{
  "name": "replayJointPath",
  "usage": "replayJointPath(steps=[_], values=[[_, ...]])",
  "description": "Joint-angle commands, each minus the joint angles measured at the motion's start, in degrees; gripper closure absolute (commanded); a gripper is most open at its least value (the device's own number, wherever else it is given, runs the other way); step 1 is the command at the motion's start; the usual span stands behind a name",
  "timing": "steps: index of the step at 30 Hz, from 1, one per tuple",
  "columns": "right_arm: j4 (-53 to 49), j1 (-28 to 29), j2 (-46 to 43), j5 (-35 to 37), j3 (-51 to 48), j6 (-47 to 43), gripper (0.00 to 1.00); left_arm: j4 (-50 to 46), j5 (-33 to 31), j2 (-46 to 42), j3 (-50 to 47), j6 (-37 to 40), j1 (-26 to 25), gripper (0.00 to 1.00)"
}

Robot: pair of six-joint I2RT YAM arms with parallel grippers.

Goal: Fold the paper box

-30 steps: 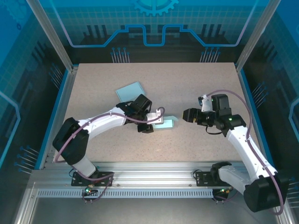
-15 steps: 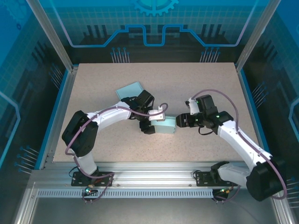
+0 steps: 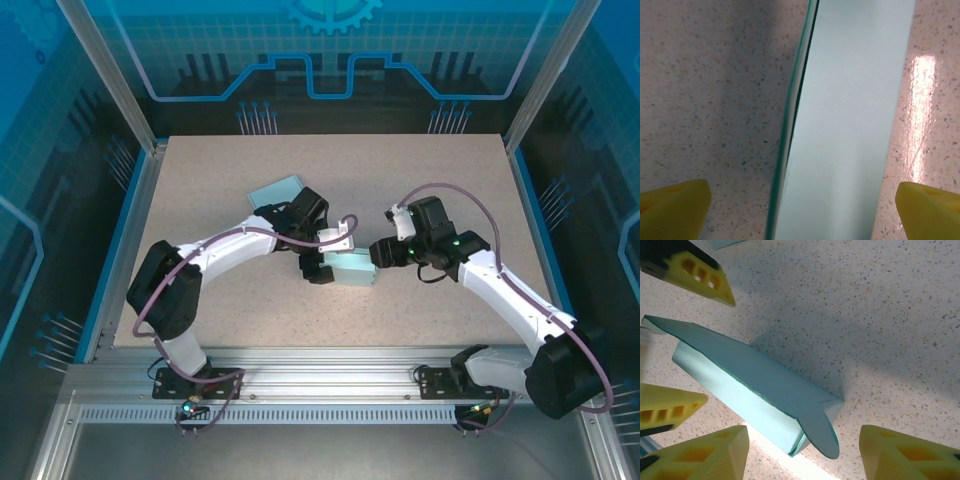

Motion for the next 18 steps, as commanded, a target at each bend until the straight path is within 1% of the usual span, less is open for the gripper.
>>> replayJointPath(steps=[1,3,4,7,8,9,12,14,16,18], values=[[-1.8,1.2,-0.9,2.7,2.0,-1.5,0.40,1.2,1.6,-7.6,-2.0,-3.0,0.5,0.04],[-2.3,1.7,-2.1,2.8,1.6,-1.4,0.40,4.2,0.3,-12.1,-5.0,-5.9,0.5,0.07],[-2.4,2.0,-2.8,2.9,1.4,-1.1,0.39,6.6,-0.7,-15.0,-7.2,-8.1,0.5,0.12],[-3.5,3.0,-4.6,3.9,1.0,-0.7,0.39,10.9,-3.2,-21.8,-12.5,-15.1,1.2,0.36],[-3.7,3.4,-5.0,4.6,0.8,-0.7,0.40,11.8,-3.4,-23.6,-13.9,-17.7,1.7,0.41],[-3.8,4.0,-5.4,5.3,0.7,-0.6,0.40,13.3,-3.8,-25.9,-15.9,-20.4,2.3,0.43],[-4.3,5.3,-5.5,7.9,0.2,-0.9,0.40,21.3,-5.0,-31.7,-23.4,-27.6,3.7,0.43],[-4.3,5.6,-5.0,8.7,-0.1,-1.1,0.40,25.8,-4.7,-33.7,-27.0,-32.4,5.2,0.39],[-4.0,5.8,-4.5,9.3,-0.4,-1.0,0.41,27.1,-4.7,-33.8,-28.4,-36.7,6.2,0.39],[-3.5,6.0,-4.2,9.4,-0.7,-0.9,0.42,26.8,-4.1,-32.5,-28.5,-38.1,6.3,0.39]])
